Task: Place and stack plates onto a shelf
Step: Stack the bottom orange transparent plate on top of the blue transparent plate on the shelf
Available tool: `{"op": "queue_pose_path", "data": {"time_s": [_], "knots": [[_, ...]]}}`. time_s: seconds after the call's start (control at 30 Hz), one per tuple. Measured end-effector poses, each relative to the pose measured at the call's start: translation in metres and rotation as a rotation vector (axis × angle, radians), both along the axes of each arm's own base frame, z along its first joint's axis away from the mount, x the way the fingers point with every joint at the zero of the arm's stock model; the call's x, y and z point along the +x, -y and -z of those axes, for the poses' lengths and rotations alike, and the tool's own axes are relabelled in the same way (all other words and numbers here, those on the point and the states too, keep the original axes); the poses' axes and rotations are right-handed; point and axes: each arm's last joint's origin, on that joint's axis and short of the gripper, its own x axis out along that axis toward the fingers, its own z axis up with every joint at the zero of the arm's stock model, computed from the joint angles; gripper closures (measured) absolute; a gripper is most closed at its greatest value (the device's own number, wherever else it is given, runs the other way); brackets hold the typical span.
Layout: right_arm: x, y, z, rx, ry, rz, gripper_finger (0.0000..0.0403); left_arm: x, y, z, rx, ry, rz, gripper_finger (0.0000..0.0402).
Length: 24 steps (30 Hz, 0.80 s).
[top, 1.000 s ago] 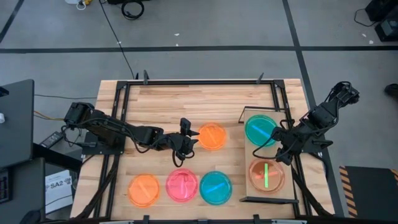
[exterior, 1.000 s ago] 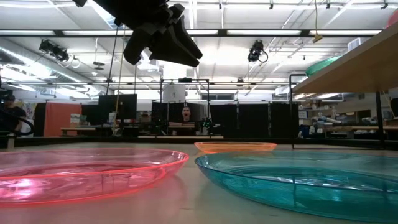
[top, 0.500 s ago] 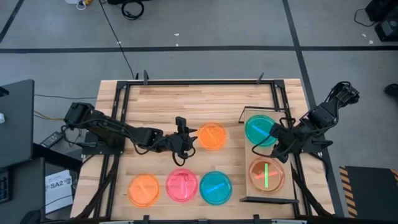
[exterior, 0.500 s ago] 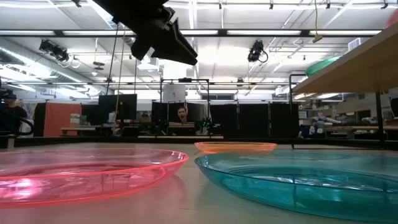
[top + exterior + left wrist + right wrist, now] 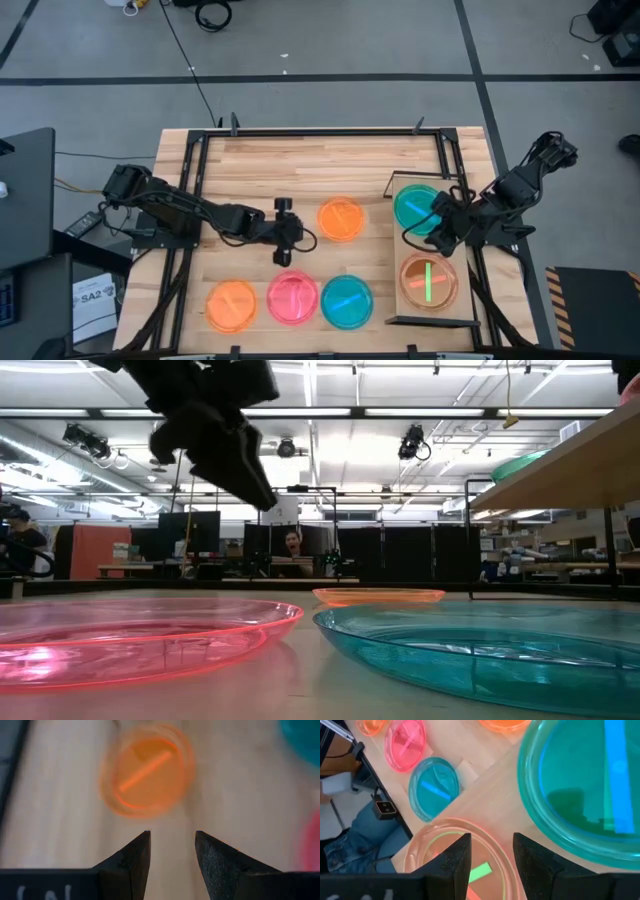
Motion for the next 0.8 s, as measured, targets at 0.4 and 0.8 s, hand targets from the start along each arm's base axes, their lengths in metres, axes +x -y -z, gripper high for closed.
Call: {"op": "queue_pose_path", "data": {"time_s": [0.4, 0.8], "knots": [[0.024, -0.018, 0.004, -0.033, 0.058, -0.094, 0.0251, -0.038, 0.027, 0.018, -0.381, -0.405, -0.038, 0.0239], [0.057, -0.043, 0.014, -0.072, 0.139, -0.251, 0.0251, -0.079, 0.053, 0.023, -0.359, -0.724, -0.030, 0.0239]]}}
